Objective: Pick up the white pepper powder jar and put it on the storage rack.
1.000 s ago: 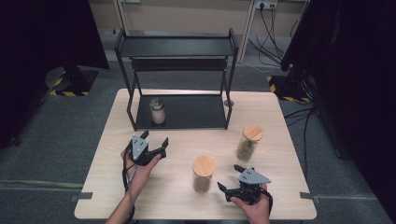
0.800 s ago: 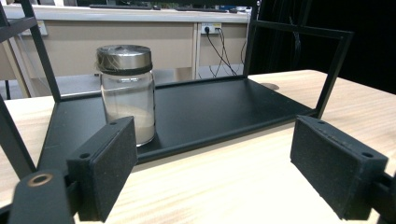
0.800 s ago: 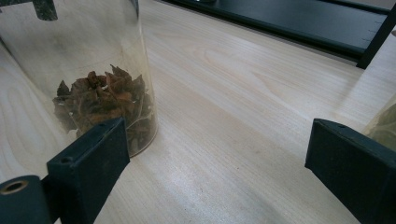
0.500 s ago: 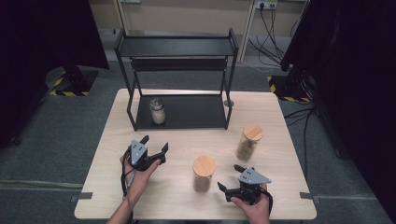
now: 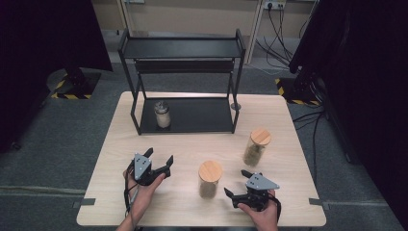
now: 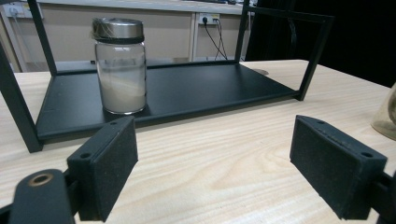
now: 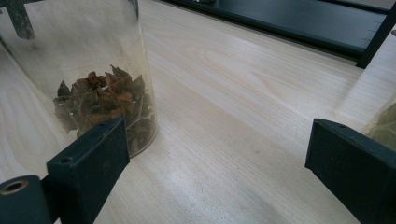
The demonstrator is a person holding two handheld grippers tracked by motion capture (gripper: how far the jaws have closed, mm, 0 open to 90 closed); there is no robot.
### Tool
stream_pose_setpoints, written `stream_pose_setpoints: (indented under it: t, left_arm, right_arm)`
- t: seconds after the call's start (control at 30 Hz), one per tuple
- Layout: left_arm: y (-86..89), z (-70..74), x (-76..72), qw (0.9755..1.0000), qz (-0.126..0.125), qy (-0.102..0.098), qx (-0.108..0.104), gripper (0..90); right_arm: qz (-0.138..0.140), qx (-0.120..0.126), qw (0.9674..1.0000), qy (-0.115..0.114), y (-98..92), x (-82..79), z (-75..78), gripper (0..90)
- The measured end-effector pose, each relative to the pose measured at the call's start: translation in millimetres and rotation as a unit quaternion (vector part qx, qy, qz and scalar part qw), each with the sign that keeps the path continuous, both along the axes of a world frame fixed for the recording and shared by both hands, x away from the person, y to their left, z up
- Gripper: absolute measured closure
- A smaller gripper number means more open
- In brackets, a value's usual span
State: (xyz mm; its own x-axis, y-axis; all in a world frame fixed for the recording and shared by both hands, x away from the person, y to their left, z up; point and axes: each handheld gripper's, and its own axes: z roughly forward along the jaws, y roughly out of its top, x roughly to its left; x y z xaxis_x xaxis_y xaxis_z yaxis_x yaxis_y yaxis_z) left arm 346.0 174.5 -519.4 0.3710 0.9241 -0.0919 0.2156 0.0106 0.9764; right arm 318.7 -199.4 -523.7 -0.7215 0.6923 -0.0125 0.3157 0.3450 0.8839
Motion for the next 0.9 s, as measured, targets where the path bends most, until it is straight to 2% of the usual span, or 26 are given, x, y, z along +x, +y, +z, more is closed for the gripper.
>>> stream_pose_setpoints:
  t: [0.53,0.9]
  left_arm:
    - [-2.7,-10.1,-8.0,0.9999,-0.004,0.007,-0.007,14.5]
    - [-4.4,-13.3,-10.0,1.0000,-0.006,0.008,0.003,14.3]
  right_arm:
    - [0.001,-0.001,1.0000,-0.001,0.2,-0.1,0.0,6.3]
    - [0.002,-0.003,1.0000,-0.001,0.5,-0.1,0.0,6.3]
